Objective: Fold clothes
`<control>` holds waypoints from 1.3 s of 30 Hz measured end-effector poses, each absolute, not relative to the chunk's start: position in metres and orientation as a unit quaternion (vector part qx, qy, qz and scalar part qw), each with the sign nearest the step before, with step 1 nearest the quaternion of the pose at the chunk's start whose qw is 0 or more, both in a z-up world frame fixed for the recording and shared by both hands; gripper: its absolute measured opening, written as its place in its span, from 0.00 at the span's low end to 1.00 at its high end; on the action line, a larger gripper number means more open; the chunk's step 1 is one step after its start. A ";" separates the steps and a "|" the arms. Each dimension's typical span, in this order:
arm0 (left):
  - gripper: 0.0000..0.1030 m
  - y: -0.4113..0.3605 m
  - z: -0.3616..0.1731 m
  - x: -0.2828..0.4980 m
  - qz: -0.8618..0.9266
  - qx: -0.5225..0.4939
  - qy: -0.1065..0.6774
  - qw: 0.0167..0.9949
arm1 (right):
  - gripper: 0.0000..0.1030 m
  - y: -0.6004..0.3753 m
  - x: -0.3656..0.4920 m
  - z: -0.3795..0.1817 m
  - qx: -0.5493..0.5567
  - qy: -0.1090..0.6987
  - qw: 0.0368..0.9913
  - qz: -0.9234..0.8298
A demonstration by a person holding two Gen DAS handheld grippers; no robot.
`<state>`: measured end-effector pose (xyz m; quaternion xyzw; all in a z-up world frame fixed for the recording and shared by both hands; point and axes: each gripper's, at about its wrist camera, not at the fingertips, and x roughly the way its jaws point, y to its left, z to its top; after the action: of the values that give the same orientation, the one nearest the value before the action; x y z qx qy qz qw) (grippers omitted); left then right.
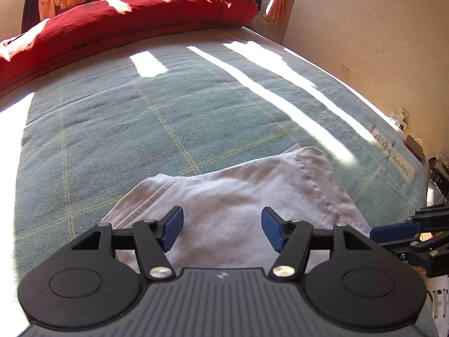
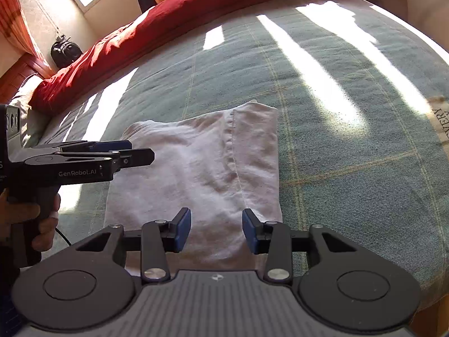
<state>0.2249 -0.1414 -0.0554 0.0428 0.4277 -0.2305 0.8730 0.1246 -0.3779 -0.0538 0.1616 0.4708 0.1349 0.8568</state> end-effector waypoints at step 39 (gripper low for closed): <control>0.72 -0.124 -0.066 0.123 -0.248 0.062 0.491 0.833 | 0.45 -0.367 0.139 -0.068 0.169 0.481 0.850 0.135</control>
<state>0.1227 -0.1242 -0.0661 0.0623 0.4913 -0.2477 0.8327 0.1392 -0.3673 -0.0683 0.1689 0.4811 0.1350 0.8496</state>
